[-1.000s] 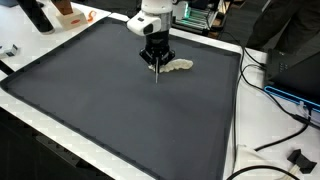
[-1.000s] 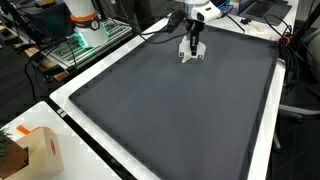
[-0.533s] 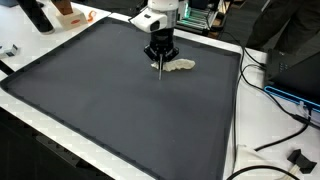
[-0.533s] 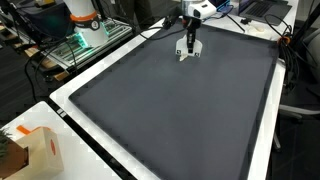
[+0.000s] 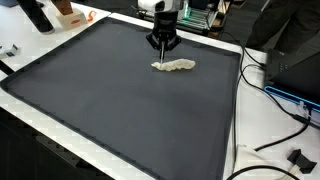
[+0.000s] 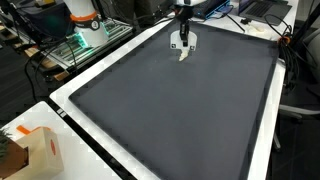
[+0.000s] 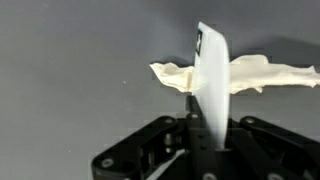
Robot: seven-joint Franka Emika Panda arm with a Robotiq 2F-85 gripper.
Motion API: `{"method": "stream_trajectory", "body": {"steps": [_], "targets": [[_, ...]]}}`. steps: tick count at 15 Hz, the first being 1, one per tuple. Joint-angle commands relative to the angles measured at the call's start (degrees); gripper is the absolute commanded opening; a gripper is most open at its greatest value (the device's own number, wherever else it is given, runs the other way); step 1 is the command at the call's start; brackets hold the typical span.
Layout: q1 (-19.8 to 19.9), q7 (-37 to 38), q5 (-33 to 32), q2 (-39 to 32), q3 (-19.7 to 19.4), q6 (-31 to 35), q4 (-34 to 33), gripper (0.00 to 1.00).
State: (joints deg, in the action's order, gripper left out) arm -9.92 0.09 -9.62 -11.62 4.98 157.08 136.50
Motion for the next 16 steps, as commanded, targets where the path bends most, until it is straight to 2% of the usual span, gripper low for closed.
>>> {"method": "stream_trajectory", "body": {"steps": [1,11,16], "targets": [[0.5,0.4,-0.7,1.7,0.0,0.2,2.7,0.01],[3.0,-5.3,4.2,-3.9,2.1,0.0,0.6,0.01],[4.0,-8.0,6.5,-7.7,2.8,0.2,-2.9,0.01]]}}
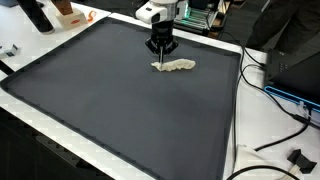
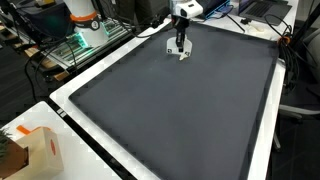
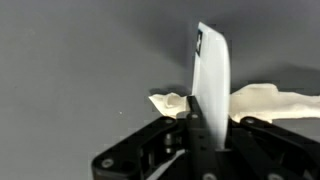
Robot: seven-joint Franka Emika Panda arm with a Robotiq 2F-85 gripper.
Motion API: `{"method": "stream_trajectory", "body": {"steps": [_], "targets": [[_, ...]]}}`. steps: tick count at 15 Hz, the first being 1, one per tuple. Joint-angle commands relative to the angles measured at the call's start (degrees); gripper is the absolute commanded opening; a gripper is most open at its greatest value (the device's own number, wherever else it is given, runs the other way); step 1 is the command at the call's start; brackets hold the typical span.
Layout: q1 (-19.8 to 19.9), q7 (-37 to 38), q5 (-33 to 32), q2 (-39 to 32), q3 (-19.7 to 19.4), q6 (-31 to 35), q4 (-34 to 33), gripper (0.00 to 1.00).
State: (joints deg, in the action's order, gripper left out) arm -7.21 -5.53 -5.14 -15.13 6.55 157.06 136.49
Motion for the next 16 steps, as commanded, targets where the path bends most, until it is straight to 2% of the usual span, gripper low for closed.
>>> {"method": "stream_trajectory", "body": {"steps": [1,5,13,16], "targets": [[1.4,-2.7,2.3,-5.2,1.3,0.3,-3.9,0.01],[1.3,-3.0,2.1,-8.9,1.2,-0.5,-8.2,0.01],[0.2,-3.0,0.6,-13.9,0.8,-7.8,-17.4,0.01],[1.0,-4.4,1.6,-14.4,1.3,-9.1,-18.0,0.01]]}}
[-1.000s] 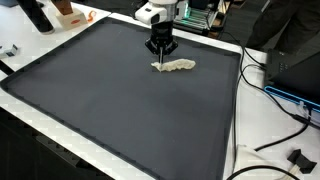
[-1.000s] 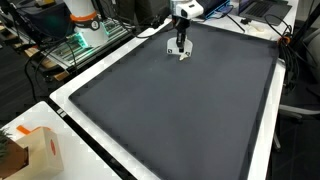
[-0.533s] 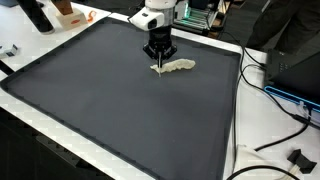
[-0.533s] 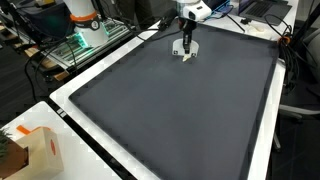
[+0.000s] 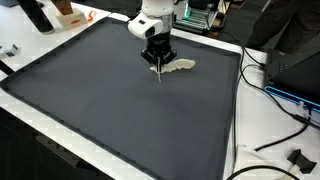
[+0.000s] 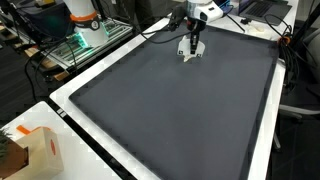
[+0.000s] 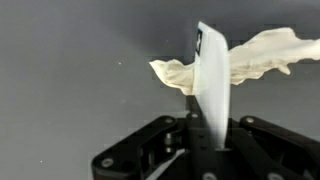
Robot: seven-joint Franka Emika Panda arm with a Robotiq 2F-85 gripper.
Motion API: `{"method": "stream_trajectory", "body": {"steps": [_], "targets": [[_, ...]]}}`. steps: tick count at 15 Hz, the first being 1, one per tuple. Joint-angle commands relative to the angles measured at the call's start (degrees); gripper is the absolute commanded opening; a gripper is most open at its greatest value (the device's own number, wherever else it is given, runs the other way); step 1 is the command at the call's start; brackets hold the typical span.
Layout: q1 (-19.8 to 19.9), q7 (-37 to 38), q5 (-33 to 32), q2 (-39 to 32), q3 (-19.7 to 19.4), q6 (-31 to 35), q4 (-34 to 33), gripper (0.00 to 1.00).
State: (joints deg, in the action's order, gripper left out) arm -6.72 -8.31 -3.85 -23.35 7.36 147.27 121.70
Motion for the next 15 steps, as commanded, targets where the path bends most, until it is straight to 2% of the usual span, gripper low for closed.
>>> {"method": "stream_trajectory", "body": {"steps": [1,5,8,11,15], "targets": [[1.1,-2.5,1.2,-5.5,0.9,0.9,-2.2,0.01],[4.4,-7.6,6.9,-1.5,3.6,5.9,5.4,0.01],[6.3,-9.7,10.1,0.1,5.1,12.4,10.9,0.01],[6.8,-8.9,10.0,1.6,5.4,17.0,14.5,0.01],[6.2,-7.9,8.4,3.7,4.9,16.0,17.6,0.01]]}}
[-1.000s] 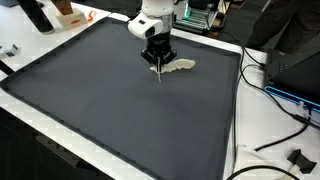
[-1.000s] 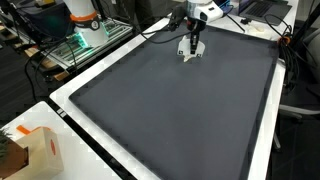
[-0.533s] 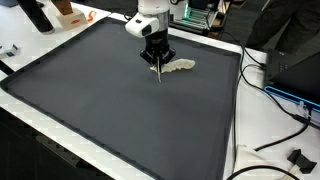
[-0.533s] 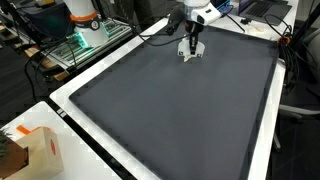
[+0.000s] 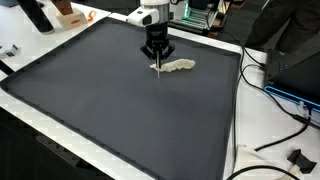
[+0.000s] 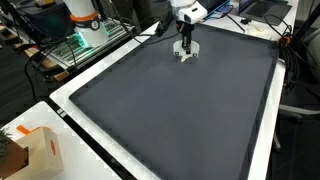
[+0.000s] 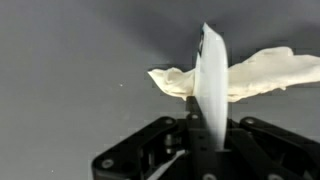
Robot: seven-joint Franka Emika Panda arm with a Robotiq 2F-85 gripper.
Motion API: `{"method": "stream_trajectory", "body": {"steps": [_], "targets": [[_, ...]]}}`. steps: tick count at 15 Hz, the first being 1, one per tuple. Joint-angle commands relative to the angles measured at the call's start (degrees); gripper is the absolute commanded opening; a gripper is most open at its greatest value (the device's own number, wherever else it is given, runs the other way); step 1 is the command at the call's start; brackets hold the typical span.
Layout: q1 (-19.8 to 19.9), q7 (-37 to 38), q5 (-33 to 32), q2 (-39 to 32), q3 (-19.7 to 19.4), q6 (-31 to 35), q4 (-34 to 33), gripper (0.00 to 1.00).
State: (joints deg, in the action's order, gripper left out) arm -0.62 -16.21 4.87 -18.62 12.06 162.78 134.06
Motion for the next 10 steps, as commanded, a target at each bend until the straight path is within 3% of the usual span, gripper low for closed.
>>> {"method": "stream_trajectory", "body": {"steps": [1,10], "targets": [[0.1,-0.1,-0.2,-0.8,0.3,-0.4,5.6,0.01],[-1.9,3.4,-3.1,0.6,-2.6,-4.0,7.8,0.01]]}}
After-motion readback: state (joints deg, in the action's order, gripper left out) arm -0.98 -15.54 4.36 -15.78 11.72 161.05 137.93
